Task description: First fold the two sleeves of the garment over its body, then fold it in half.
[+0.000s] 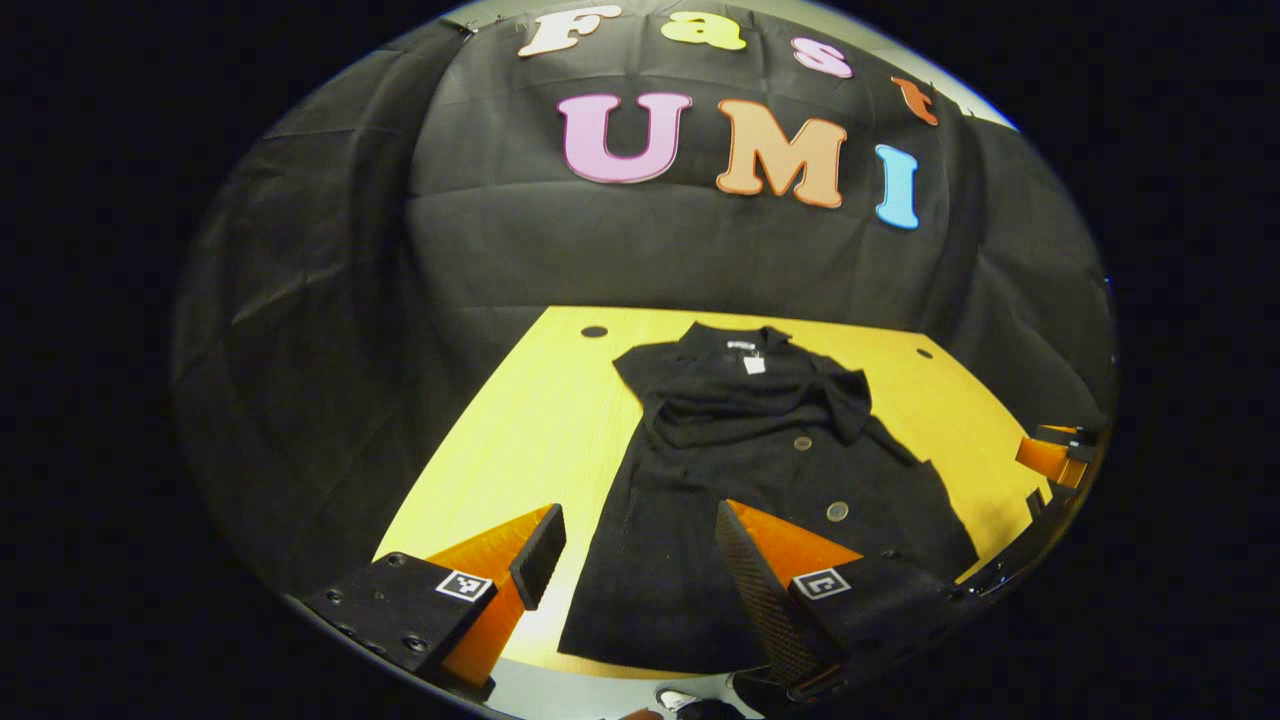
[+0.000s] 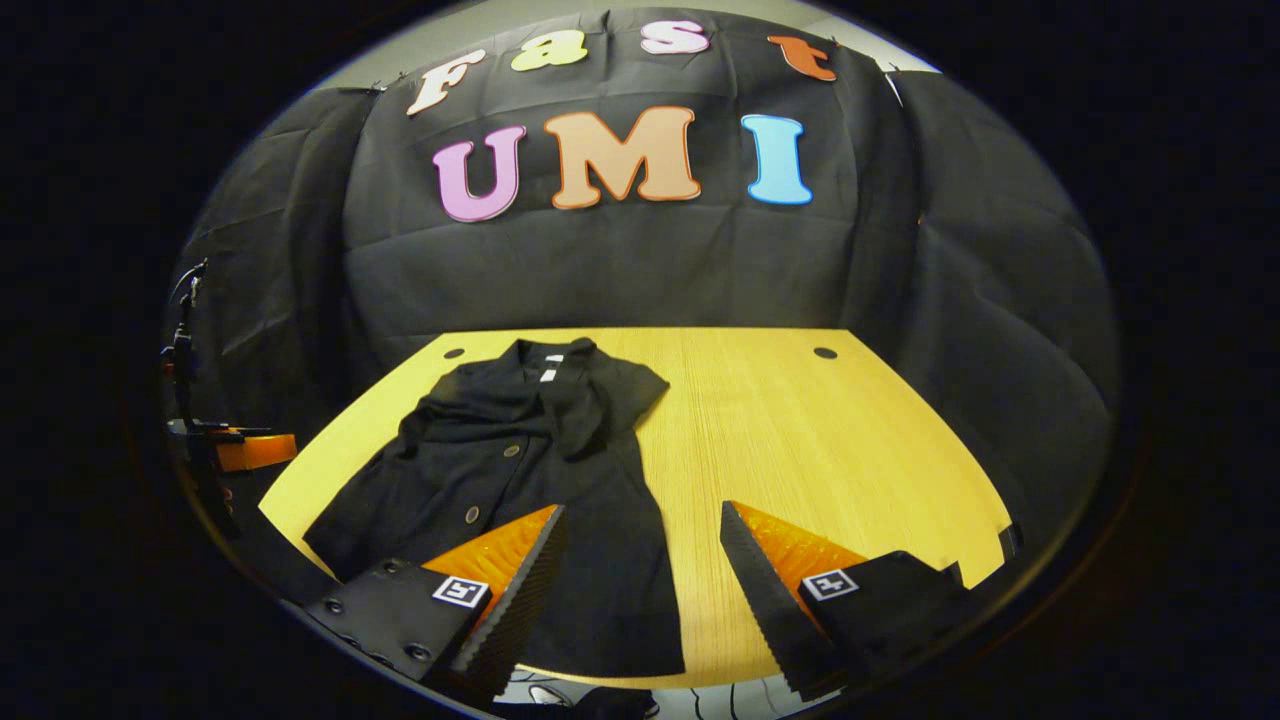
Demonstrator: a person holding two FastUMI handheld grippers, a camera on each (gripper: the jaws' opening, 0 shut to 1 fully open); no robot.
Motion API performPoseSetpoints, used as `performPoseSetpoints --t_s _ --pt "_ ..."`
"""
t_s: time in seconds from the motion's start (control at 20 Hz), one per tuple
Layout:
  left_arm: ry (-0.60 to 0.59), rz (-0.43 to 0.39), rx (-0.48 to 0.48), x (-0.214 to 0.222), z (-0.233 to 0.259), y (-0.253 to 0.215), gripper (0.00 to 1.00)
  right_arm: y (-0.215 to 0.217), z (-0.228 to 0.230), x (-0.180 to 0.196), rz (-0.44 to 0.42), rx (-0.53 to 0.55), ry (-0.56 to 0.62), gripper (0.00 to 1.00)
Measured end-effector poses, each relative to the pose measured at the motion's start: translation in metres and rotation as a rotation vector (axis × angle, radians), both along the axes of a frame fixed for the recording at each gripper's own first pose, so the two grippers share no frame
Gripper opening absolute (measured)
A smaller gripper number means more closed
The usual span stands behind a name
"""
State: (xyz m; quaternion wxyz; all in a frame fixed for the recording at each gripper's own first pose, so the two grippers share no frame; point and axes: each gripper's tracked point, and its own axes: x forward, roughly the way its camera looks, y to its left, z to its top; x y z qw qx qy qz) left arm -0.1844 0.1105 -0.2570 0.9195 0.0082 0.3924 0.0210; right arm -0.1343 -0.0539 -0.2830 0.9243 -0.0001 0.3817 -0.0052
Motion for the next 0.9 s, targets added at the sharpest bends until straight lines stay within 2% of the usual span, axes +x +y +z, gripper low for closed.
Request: performPoseSetpoints --t_s 0.1,0.15,0.2,0.25,0.3,0.35,0.4,0.6,0.9 --pt "0.055 -0.003 0.001 -0.015 -0.017 0.004 0.93 -0.001 -0.015 -0.011 -0.001 -0.02 0.044 0.94" --pt "0.082 -0.003 0.002 -0.023 -0.025 0.006 0.94 0.0 -0.021 -0.016 0.0 -0.03 0.07 0.98" --pt "0.103 -0.003 0.003 -0.029 -0.033 0.009 0.94 -0.002 -0.032 -0.022 0.0 -0.043 0.099 0.94" --pt "0.131 0.001 0.009 -0.037 -0.044 0.012 0.94 -0.003 -0.04 -0.031 -0.002 -0.054 0.134 0.98" --pt "0.155 0.005 0.014 -0.044 -0.052 0.016 0.94 -0.004 -0.049 -0.039 -0.002 -0.062 0.163 0.98" --pt "0.174 0.011 0.017 -0.052 -0.058 0.019 0.94 -0.004 -0.057 -0.045 -0.004 -0.066 0.188 0.94" --pt "0.189 0.012 0.017 -0.057 -0.064 0.021 0.94 -0.005 -0.063 -0.051 -0.006 -0.07 0.208 0.98" --pt "0.24 0.025 0.011 -0.073 -0.079 0.023 0.94 -0.013 -0.087 -0.064 -0.018 -0.094 0.274 0.95" --pt "0.316 0.017 -0.012 -0.093 -0.103 0.015 0.94 -0.015 -0.119 -0.082 -0.01 -0.108 0.399 0.98"
